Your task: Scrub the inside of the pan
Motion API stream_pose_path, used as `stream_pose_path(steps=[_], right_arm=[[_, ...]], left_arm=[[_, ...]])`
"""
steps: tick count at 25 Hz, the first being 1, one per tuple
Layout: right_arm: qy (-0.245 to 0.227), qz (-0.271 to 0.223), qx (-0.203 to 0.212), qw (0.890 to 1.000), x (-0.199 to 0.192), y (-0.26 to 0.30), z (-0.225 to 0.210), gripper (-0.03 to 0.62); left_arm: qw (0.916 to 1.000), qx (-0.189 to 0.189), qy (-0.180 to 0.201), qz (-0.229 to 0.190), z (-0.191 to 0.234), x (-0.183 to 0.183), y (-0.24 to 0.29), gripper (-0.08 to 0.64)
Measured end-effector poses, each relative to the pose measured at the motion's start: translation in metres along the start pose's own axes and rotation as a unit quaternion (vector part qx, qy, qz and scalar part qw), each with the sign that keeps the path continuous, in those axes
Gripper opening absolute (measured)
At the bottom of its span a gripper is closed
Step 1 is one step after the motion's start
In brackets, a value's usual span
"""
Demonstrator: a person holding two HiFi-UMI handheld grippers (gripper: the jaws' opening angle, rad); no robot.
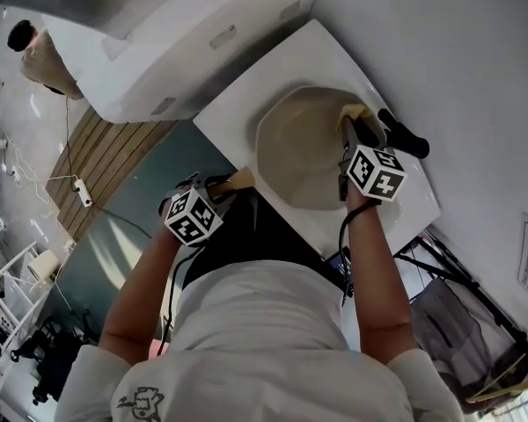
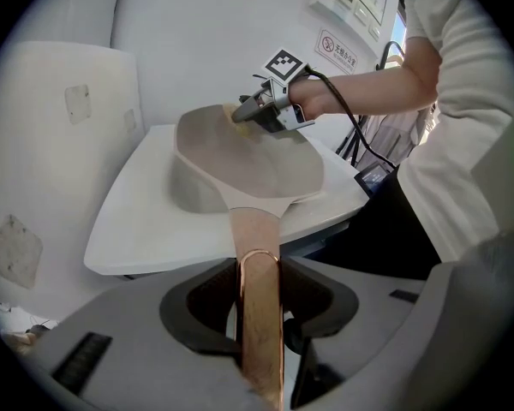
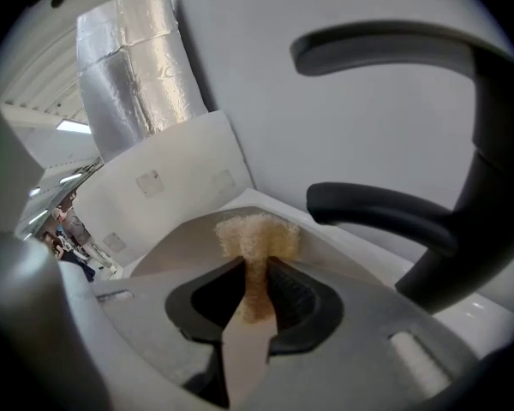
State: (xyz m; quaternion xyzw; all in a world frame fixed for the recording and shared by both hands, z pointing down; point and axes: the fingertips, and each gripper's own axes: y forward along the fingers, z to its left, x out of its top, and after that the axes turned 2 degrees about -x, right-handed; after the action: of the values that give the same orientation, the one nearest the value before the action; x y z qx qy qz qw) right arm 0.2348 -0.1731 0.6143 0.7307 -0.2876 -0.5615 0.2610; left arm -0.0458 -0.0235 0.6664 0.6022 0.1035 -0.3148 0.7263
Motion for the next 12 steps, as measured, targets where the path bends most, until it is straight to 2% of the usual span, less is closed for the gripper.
stream_pose_path(steps=[6,12], right_arm=[[-0.027,0.005,0.012,1.0,0.008,0.021,0.006,0.078],[-0.068,0.004,0.042,0.997,0.016,0.04,0.025,0.077]], left_arm=[[0.9998,-0.019,-0.005,0.007,0.001,-0.001,-0.002,0.155],[0.9987,-0.049,-0.016,0.008,0.0,-0.002,-0.005,0.153]])
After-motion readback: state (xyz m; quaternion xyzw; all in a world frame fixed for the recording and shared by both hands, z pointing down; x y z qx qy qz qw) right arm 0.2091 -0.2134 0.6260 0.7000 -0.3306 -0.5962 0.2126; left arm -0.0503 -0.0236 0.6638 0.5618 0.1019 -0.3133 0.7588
